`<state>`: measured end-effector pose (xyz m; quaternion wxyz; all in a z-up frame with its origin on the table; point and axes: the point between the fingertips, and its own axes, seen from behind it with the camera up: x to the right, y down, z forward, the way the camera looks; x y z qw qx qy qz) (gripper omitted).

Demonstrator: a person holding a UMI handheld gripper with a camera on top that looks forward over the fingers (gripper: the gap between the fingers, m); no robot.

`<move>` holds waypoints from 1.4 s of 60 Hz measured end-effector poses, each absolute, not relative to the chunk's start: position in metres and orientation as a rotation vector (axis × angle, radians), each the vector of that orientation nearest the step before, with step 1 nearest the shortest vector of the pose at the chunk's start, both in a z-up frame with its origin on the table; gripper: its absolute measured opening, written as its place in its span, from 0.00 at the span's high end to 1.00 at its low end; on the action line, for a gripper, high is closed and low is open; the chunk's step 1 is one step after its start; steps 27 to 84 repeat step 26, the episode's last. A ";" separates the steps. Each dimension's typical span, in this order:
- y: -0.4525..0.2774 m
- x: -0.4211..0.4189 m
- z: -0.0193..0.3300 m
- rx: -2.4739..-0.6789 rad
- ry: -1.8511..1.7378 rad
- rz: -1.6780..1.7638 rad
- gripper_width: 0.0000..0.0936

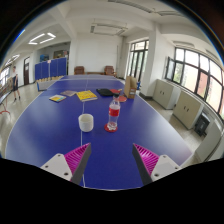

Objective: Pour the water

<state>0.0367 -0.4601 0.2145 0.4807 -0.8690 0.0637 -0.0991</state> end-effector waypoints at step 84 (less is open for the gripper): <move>-0.546 0.019 0.245 -2.080 0.136 -0.251 0.09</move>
